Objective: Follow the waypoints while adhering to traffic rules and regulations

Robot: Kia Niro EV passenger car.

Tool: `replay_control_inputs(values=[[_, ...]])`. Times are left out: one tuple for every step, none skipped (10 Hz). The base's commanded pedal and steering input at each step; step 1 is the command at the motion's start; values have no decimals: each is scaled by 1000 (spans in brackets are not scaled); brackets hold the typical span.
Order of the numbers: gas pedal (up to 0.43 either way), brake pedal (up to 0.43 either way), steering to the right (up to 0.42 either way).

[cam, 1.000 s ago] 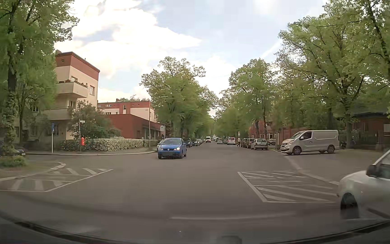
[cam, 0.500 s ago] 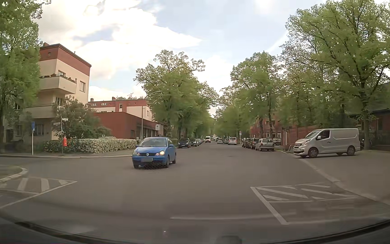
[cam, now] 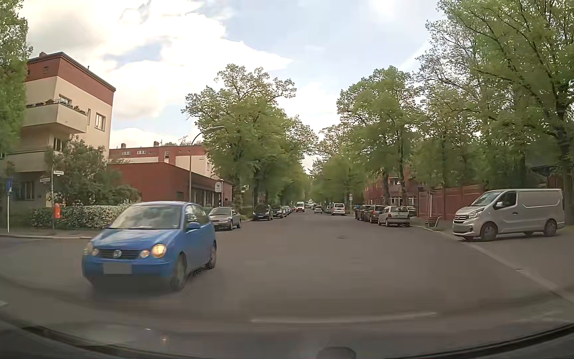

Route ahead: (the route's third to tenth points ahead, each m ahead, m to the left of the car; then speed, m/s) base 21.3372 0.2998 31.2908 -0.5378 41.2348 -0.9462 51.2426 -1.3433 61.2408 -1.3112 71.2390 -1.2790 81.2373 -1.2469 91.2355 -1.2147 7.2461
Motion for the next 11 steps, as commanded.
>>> replay_control_inputs(values=[[398,18,44],[398,18,52],[398,18,60],[398,18,64],[398,18,70],[398,18,73],[398,18,70],[398,18,64],[398,18,57],[398,18,48],[398,18,44]])
